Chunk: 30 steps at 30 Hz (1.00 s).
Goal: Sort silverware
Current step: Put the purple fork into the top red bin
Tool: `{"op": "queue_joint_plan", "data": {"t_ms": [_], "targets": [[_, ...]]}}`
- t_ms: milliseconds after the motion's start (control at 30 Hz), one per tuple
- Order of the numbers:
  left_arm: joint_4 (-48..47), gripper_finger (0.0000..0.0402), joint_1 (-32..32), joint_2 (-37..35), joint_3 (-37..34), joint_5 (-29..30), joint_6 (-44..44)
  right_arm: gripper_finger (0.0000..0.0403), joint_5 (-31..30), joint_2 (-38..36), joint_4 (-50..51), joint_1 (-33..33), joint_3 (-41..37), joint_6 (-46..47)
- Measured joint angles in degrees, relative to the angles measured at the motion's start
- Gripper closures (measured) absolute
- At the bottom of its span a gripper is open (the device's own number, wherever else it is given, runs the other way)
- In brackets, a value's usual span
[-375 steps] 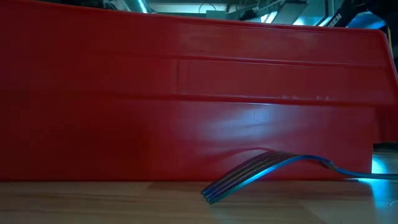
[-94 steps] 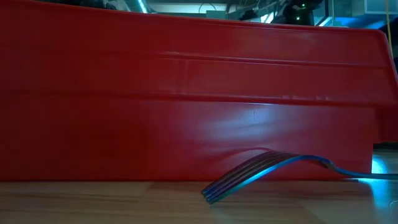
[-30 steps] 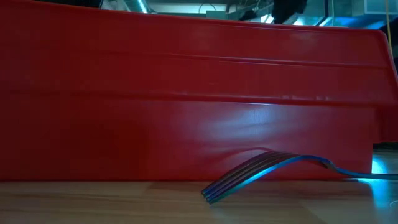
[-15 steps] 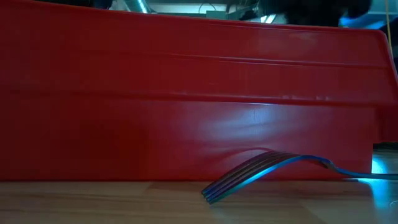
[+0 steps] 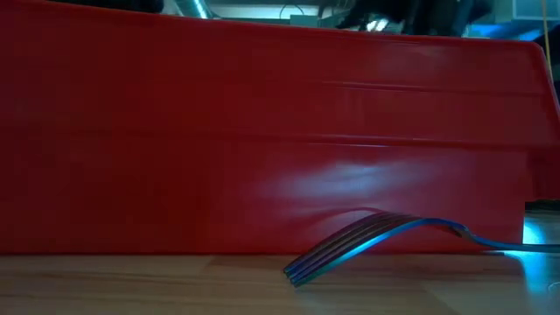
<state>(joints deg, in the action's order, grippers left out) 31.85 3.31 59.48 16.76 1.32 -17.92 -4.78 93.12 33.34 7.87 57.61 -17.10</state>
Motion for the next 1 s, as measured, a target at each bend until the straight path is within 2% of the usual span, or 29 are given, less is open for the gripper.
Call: {"op": "queue_joint_plan", "data": {"t_ms": [267,500,733,1000], "targets": [[0.1,0.0400,-1.7,0.0,0.0,0.1,1.0,0.0228,5.0,7.2,-7.7,-1.1,-0.2,-1.9],[0.1,0.0400,-1.7,0.0,0.0,0.7,1.0,0.0231,5.4,10.0,-8.6,-1.2,-0.1,-2.5],[0.1,0.0400,-1.7,0.0,0.0,2.5,1.0,0.0276,6.0,10.9,-11.6,-1.2,0.1,-0.8],[0.1,0.0400,-1.7,0.0,0.0,2.6,1.0,0.0307,7.5,10.9,-7.9,-1.3,2.4,2.1]]}}
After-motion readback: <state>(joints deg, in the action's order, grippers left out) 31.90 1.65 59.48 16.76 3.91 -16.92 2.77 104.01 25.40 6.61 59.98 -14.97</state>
